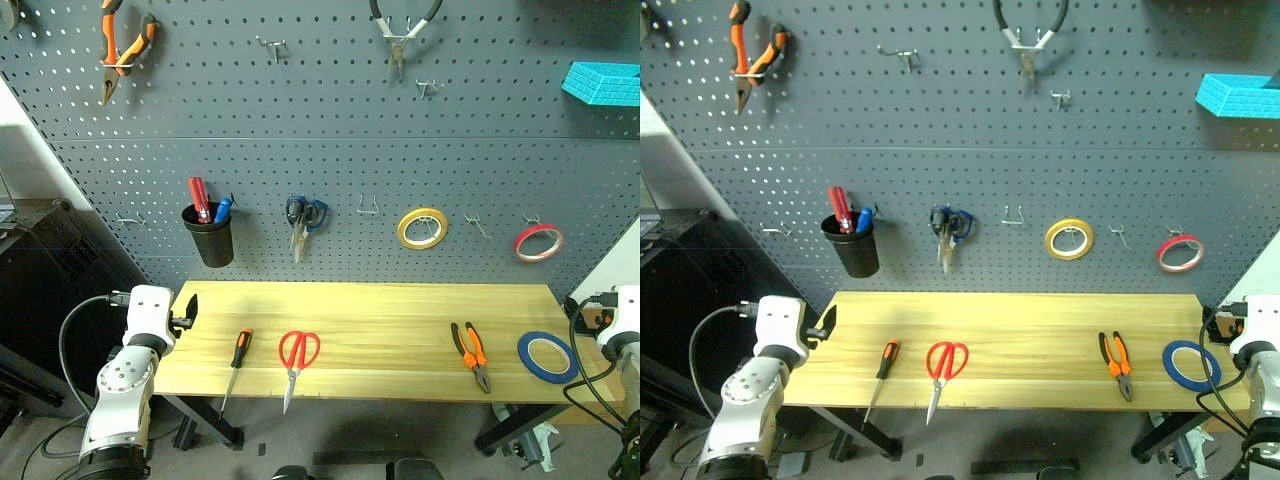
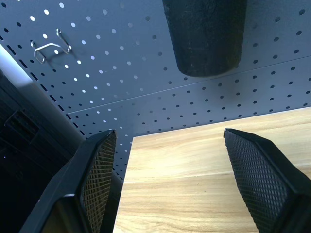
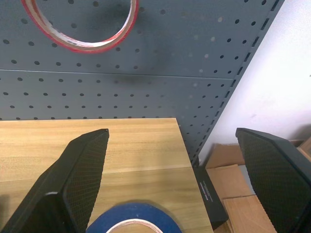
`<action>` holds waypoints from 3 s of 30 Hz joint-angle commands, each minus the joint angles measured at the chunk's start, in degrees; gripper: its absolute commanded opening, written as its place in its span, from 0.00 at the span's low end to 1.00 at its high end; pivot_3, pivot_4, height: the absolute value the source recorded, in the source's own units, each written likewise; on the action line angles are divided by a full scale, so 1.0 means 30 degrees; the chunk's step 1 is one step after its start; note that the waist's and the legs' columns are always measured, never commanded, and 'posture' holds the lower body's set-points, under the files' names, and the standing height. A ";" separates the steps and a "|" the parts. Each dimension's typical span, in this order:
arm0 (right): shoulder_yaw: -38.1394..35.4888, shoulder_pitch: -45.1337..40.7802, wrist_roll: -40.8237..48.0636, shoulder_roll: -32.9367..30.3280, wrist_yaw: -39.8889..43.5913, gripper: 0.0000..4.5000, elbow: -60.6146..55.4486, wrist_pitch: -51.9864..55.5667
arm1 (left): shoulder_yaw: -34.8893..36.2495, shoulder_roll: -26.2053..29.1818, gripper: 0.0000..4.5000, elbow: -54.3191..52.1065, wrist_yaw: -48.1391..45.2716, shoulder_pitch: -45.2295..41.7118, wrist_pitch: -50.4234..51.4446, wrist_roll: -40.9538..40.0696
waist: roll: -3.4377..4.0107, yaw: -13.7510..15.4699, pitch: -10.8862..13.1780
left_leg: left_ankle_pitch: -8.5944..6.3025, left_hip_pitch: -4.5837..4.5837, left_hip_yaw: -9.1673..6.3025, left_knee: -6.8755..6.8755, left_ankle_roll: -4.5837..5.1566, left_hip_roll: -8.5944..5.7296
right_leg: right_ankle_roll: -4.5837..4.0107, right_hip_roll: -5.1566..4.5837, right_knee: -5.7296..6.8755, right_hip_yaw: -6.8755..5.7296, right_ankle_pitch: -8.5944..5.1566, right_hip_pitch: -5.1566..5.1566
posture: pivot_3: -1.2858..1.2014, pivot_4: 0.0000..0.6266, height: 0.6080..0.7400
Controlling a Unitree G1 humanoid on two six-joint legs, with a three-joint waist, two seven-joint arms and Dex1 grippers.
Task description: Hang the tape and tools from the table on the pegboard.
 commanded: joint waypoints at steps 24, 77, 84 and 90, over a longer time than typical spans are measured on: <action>0.1178 0.3354 0.0869 -0.0162 0.0204 1.00 -1.1912 1.0071 | -0.5171 -0.1326 0.83 -0.9164 -0.3100 0.0295 0.5839 -0.0420 | -0.0201 0.0005 0.1885 | -0.0012 -0.0180 0.0178 0.0015 0.0004 0.0125 | -0.0010 0.0019 -0.0004 0.0024 -0.0010 -0.0143 | 0.43 0.33 1.00; 0.7042 0.7916 -0.6785 0.4608 -0.4198 0.15 -2.8228 1.0723 | -1.0499 -0.0599 0.84 -1.1293 -1.4210 -0.6250 0.8646 -0.5336 | -0.0209 -0.0766 0.3783 | -0.0058 -0.0709 0.0274 0.0271 0.0067 0.0346 | 0.0060 0.0259 0.0113 0.0085 0.0159 -0.0679 | 0.41 0.39 1.00; 0.7424 0.3685 -0.7413 0.5500 -0.4765 0.15 -2.6582 0.8949 | -1.0248 -0.0912 0.84 -1.0707 -1.3877 -0.7048 0.8291 -0.5289 | -0.0218 -0.1034 0.3783 | -0.0052 -0.0714 0.0330 0.0345 0.0065 0.0342 | 0.0070 0.0257 0.0061 0.0140 0.0268 -0.0666 | 0.41 0.37 1.00; 0.6671 -0.0561 -0.6191 0.5387 -0.4218 0.15 -2.0524 0.6622 | -1.0230 -0.1236 0.84 -1.0566 -1.3487 -0.7425 0.8136 -0.5196 | -0.0216 -0.1036 0.3783 | -0.0052 -0.0714 0.0321 0.0321 0.0069 0.0365 | 0.0024 0.0297 0.0059 0.0134 0.0288 -0.0674 | 0.42 0.36 1.00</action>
